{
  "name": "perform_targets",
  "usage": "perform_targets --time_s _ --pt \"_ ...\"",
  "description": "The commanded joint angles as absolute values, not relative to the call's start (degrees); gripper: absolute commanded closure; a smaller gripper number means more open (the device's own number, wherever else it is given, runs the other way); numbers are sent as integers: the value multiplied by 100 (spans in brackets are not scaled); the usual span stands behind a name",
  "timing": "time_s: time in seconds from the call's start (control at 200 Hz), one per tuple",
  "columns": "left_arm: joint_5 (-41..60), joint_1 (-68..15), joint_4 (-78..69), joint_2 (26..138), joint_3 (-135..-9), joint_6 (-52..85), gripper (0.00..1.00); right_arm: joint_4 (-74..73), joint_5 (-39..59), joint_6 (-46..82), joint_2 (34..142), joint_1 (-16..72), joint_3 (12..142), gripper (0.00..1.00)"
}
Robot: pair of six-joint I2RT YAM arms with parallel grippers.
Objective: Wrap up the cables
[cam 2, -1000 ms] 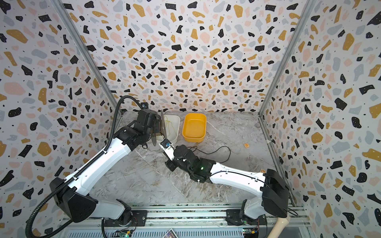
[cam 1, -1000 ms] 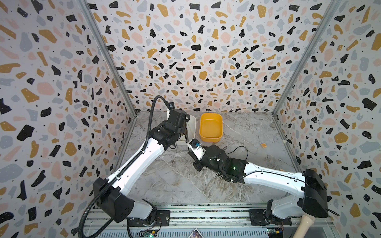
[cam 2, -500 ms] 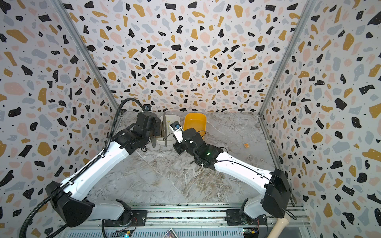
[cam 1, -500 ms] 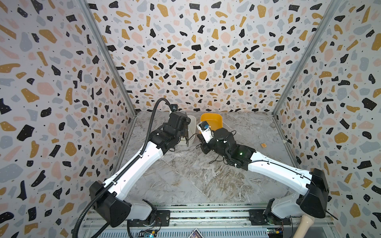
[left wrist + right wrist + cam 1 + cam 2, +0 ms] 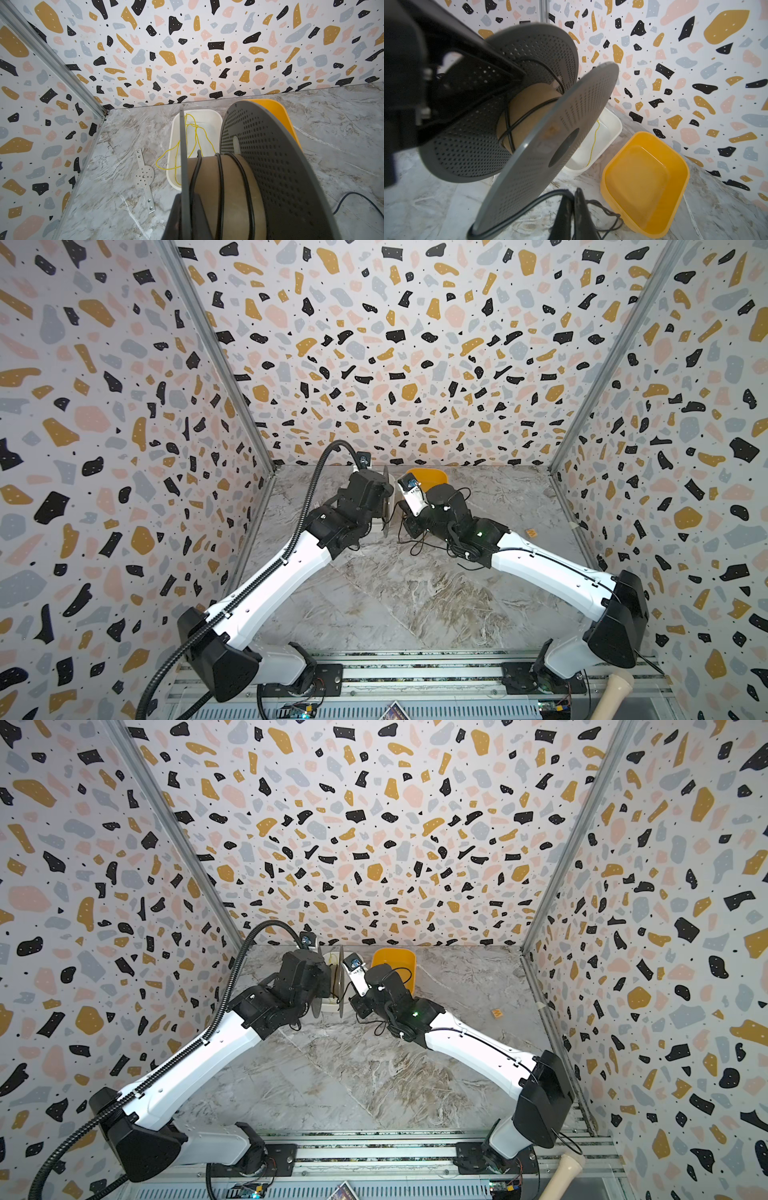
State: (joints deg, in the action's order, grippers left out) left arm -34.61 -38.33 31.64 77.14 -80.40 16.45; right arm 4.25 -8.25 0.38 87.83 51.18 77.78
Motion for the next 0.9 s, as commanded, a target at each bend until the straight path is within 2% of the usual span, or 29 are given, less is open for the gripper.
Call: perform_targets --time_s 0.0,0.18,0.415,0.621,0.896 --pt "-3447 -3911 3557 7618 -8251 1380 100 -390 -1034 164 8311 4886 7591 100" --pt "-3138 -3909 3706 7830 -8466 1328 100 -1259 -840 30 7830 4978 6767 99" --pt "-2857 -3977 4058 8226 -8760 1335 100 -1699 -1056 -313 7759 5276 6689 98" --pt "-2858 -4008 4092 8170 -8704 1371 100 -1493 -1767 -120 8070 5251 6996 98" --pt "-2865 -4015 3978 7835 -8564 1225 100 -1032 -1775 451 8458 4829 7310 97"
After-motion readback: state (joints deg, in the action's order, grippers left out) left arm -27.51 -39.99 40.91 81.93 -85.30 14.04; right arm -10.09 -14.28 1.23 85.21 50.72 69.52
